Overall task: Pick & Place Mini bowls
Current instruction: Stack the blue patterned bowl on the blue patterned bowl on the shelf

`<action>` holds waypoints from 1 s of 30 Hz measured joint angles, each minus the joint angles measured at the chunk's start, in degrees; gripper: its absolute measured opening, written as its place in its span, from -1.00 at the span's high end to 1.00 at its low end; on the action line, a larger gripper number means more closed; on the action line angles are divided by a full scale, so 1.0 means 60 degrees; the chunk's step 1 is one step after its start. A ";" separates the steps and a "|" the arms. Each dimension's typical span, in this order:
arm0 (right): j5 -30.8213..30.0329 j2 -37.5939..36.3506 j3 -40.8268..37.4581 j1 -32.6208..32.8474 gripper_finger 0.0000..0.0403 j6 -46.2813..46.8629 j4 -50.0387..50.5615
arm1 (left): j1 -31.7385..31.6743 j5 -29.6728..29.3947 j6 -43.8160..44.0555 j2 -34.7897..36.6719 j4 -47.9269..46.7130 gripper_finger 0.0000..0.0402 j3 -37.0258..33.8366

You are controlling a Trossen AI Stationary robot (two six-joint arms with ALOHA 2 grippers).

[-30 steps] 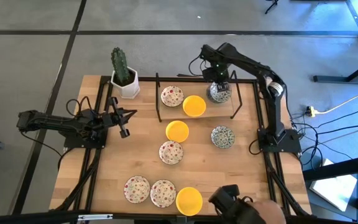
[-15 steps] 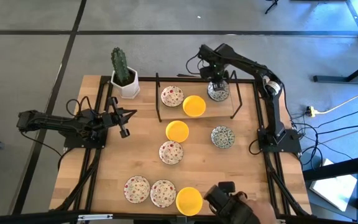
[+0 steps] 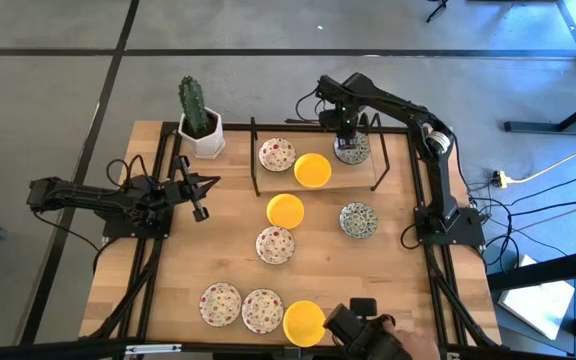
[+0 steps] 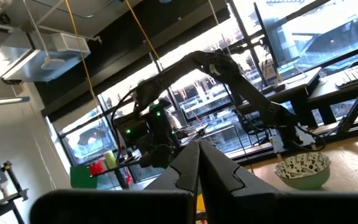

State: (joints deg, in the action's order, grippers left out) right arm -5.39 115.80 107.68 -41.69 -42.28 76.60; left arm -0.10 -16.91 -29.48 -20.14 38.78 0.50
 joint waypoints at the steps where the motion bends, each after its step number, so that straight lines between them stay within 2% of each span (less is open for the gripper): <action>1: -0.0156 -0.0002 0.0000 0.0040 0.36 0.0260 -0.0036 | -0.0002 0.0000 -0.0075 0.0000 0.0002 0.96 -0.0001; 10: -0.1409 -0.0080 0.0020 0.0410 0.36 0.2444 0.0387 | -0.0003 0.0007 0.0041 0.0002 0.0002 0.99 -0.0001; 14: -0.1738 -0.0509 0.0059 0.0750 0.38 0.3332 0.0335 | -0.0002 0.0007 0.0194 -0.0001 0.0002 0.96 -0.0001; 20: -0.3962 -0.1360 0.0079 0.1336 0.60 0.5297 -0.0351 | -0.0001 0.0011 0.0445 0.0001 0.0002 0.98 -0.0001; 25: -0.3553 -0.1472 -0.0002 0.1660 0.95 0.5933 -0.0109 | -0.0003 0.0007 0.0547 -0.0001 0.0002 0.99 -0.0001; 30: -0.4389 -0.1470 -0.0795 0.1829 0.98 0.6044 0.0024 | -0.0002 0.0008 0.0644 0.0000 0.0003 0.96 -0.0001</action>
State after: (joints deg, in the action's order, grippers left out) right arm -31.72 106.98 102.91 -30.72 -6.01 76.74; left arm -0.11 -16.86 -25.61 -20.13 38.79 0.49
